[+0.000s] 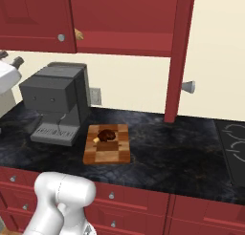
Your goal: Open the cabinet, retrieve the rolling pin, and place it next to the meat on the cutting board to prepare for tenderizing.
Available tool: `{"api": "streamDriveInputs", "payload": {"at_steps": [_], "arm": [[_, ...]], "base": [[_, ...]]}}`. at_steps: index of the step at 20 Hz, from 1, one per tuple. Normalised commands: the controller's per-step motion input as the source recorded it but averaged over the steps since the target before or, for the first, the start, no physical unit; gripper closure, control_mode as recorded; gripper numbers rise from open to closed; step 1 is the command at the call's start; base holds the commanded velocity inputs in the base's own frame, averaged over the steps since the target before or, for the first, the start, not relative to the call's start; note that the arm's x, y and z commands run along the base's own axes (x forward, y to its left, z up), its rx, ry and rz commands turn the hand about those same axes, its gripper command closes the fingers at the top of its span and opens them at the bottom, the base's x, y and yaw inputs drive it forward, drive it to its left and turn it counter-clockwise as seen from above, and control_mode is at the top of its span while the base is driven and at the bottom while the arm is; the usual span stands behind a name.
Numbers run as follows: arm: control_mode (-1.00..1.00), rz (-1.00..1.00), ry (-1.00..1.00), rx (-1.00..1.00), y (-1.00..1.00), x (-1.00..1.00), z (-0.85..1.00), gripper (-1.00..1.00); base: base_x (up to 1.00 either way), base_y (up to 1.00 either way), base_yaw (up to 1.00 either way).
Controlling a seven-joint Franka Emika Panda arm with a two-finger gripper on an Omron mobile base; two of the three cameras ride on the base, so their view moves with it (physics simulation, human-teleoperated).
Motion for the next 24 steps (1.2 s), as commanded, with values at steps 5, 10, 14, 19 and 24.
{"api": "streamDriveInputs", "payload": {"at_steps": [5,10,14,19,24], "arm": [[-1.0,0.1,0.0,0.0,0.0,0.44,0.1,-1.0],[-1.0,0.11,0.06,0.0,0.0,0.53,0.0,-1.0],[-1.0,0.13,0.06,0.0,0.0,0.58,-0.02,-1.0],[-1.0,0.14,0.06,0.01,0.0,0.67,-0.05,-1.0],[-1.0,0.15,0.08,0.04,0.03,0.68,-0.12,-1.0]], "base": [[0.0,0.0,0.0],[0.0,0.0,0.0],[0.0,0.0,0.0],[0.0,0.0,0.0],[0.0,0.0,0.0]]}}
